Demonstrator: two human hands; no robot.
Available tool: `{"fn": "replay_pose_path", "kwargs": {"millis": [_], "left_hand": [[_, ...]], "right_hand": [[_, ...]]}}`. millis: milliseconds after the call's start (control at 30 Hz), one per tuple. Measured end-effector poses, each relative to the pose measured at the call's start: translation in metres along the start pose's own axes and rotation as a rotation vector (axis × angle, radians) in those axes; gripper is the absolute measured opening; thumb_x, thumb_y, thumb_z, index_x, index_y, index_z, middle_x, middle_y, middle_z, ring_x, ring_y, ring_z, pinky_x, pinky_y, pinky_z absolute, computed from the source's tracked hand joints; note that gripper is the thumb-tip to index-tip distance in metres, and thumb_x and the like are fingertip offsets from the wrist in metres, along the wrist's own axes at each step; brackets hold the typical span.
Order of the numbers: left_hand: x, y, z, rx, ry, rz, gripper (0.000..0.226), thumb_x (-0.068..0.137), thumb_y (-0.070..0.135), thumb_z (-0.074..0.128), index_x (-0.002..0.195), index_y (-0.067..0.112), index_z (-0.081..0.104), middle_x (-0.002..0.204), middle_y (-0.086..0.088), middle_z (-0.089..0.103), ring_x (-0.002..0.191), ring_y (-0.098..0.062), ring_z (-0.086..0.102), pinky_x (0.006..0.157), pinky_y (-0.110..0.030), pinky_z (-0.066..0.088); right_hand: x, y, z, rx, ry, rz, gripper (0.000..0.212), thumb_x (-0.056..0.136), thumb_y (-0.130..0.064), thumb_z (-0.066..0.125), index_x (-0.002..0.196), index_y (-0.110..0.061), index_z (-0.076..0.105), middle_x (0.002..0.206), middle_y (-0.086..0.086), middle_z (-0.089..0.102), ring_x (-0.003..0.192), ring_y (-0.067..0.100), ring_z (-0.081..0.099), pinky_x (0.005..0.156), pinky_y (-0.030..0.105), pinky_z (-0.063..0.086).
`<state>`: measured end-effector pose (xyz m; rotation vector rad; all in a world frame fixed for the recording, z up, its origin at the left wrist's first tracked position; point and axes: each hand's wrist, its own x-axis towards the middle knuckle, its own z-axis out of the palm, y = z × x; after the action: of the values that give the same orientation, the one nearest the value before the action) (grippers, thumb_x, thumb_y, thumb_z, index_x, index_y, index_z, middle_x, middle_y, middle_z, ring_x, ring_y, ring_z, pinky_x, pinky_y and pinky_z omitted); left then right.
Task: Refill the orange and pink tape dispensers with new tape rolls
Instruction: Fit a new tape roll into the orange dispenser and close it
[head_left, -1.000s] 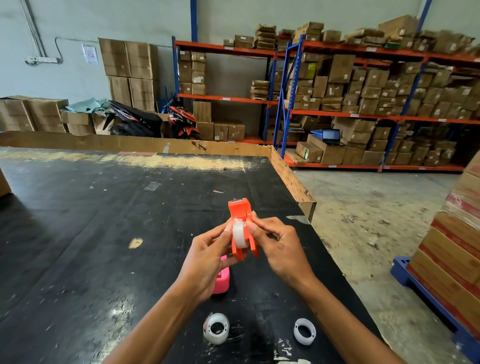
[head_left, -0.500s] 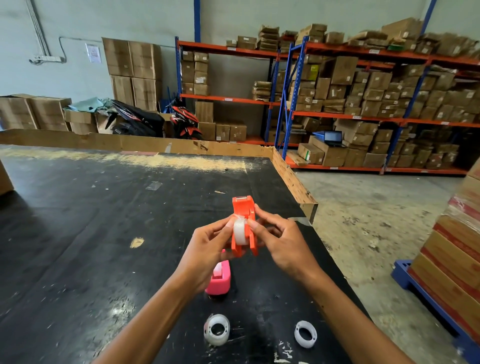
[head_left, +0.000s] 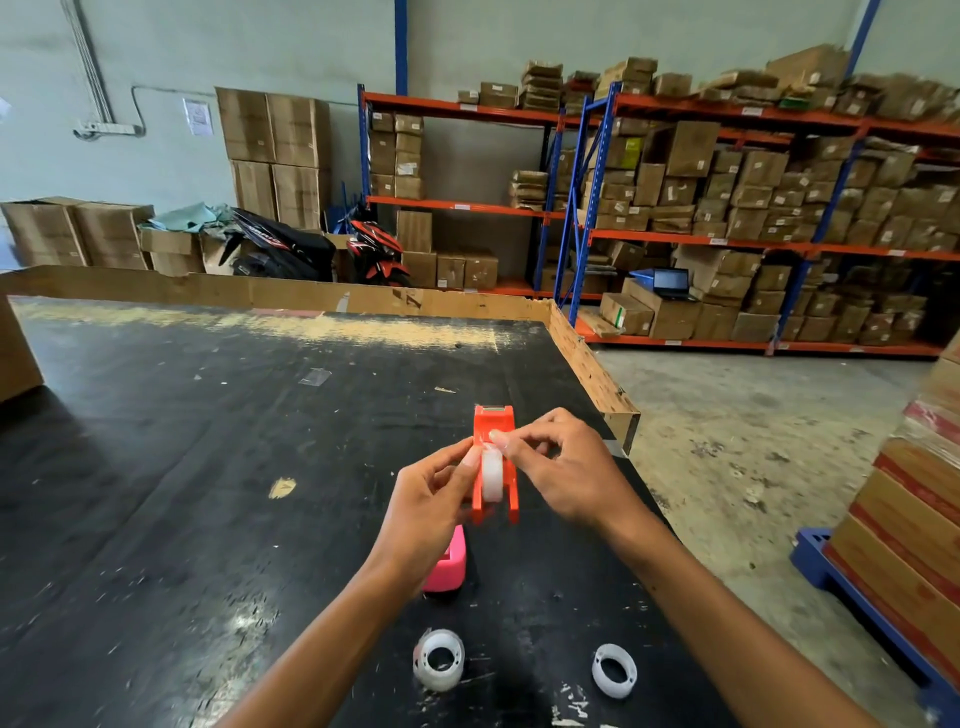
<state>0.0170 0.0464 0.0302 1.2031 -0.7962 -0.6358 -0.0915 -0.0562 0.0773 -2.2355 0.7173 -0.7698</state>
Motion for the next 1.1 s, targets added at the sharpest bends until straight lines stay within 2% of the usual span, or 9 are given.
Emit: {"fn": "replay_pose_path", "kwargs": {"millis": [133, 300, 433, 567, 667, 833, 933, 1000, 1100], "left_hand": [[-0.004, 0.002, 0.001, 0.003, -0.007, 0.016, 0.028, 0.095, 0.015, 0.051, 0.12, 0.015, 0.064, 0.097, -0.008, 0.077, 0.085, -0.017, 0.074, 0.062, -0.022, 0.057], [-0.009, 0.0, 0.004, 0.025, -0.017, -0.01, 0.029, 0.099, 0.02, 0.044, 0.118, 0.018, 0.067, 0.098, -0.009, 0.077, 0.087, -0.021, 0.071, 0.071, -0.029, 0.058], [-0.013, -0.001, 0.005, -0.01, -0.13, -0.085, 0.043, 0.097, 0.015, 0.031, 0.106, 0.019, 0.073, 0.099, -0.01, 0.076, 0.089, -0.02, 0.066, 0.076, -0.03, 0.052], [-0.012, -0.002, 0.004, 0.101, -0.214, -0.067, 0.032, 0.082, 0.014, 0.062, 0.11, 0.028, 0.069, 0.103, -0.007, 0.075, 0.091, -0.016, 0.069, 0.083, -0.026, 0.053], [-0.01, -0.01, 0.007, 0.267, -0.173, -0.029, 0.034, 0.075, 0.022, 0.078, 0.107, 0.025, 0.067, 0.093, -0.001, 0.076, 0.086, -0.014, 0.072, 0.076, -0.019, 0.054], [-0.008, -0.022, 0.011, 0.512, -0.106, -0.044, 0.03, 0.076, 0.018, 0.073, 0.105, 0.021, 0.066, 0.08, 0.0, 0.071, 0.059, 0.004, 0.06, 0.057, -0.007, 0.045], [-0.01, -0.027, 0.013, 0.612, -0.108, -0.075, 0.022, 0.075, 0.017, 0.069, 0.098, 0.015, 0.066, 0.068, 0.0, 0.061, 0.044, 0.003, 0.05, 0.045, -0.009, 0.04], [-0.01, -0.03, 0.015, 0.624, -0.081, -0.089, 0.019, 0.075, 0.017, 0.066, 0.094, 0.012, 0.065, 0.065, 0.001, 0.059, 0.042, 0.0, 0.049, 0.043, -0.013, 0.04], [-0.008, -0.032, 0.019, 0.618, -0.039, -0.103, 0.024, 0.077, 0.021, 0.064, 0.101, 0.018, 0.064, 0.071, 0.001, 0.064, 0.053, -0.008, 0.058, 0.045, -0.018, 0.046]], "right_hand": [[0.001, -0.006, -0.005, 0.033, -0.072, 0.026, 0.02, 0.086, -0.03, 0.066, 0.093, -0.014, 0.077, 0.075, -0.013, 0.055, 0.068, 0.003, 0.053, 0.061, 0.013, 0.043], [0.002, -0.005, 0.0, 0.195, -0.071, 0.106, 0.014, 0.085, -0.021, 0.069, 0.089, -0.009, 0.074, 0.086, 0.007, 0.069, 0.075, 0.01, 0.061, 0.066, 0.025, 0.053], [0.003, -0.001, 0.002, 0.215, -0.059, 0.128, 0.012, 0.085, -0.018, 0.069, 0.087, -0.007, 0.072, 0.082, 0.005, 0.068, 0.076, 0.014, 0.063, 0.074, 0.033, 0.058], [0.005, 0.007, 0.002, 0.237, -0.083, 0.131, 0.012, 0.085, -0.019, 0.069, 0.084, -0.008, 0.071, 0.081, 0.007, 0.071, 0.068, 0.014, 0.067, 0.058, 0.022, 0.057], [0.007, 0.015, 0.005, 0.193, -0.085, 0.121, 0.013, 0.086, -0.019, 0.068, 0.086, -0.006, 0.071, 0.081, 0.007, 0.071, 0.064, 0.012, 0.067, 0.054, 0.02, 0.055], [0.007, 0.034, 0.011, 0.024, -0.053, 0.045, 0.016, 0.088, -0.021, 0.066, 0.088, -0.007, 0.072, 0.083, 0.001, 0.069, 0.076, 0.014, 0.066, 0.062, 0.02, 0.054], [0.009, 0.041, 0.008, -0.098, 0.022, -0.048, 0.019, 0.088, -0.026, 0.065, 0.085, -0.008, 0.072, 0.081, 0.001, 0.069, 0.075, 0.012, 0.063, 0.066, 0.025, 0.053], [0.012, 0.044, 0.003, -0.115, 0.053, -0.049, 0.018, 0.089, -0.024, 0.064, 0.084, -0.008, 0.072, 0.08, 0.0, 0.067, 0.072, 0.008, 0.061, 0.063, 0.021, 0.048], [0.016, 0.047, 0.001, -0.106, 0.048, -0.007, 0.016, 0.09, -0.021, 0.063, 0.085, -0.009, 0.071, 0.076, -0.003, 0.064, 0.069, 0.006, 0.059, 0.061, 0.017, 0.044]]}}
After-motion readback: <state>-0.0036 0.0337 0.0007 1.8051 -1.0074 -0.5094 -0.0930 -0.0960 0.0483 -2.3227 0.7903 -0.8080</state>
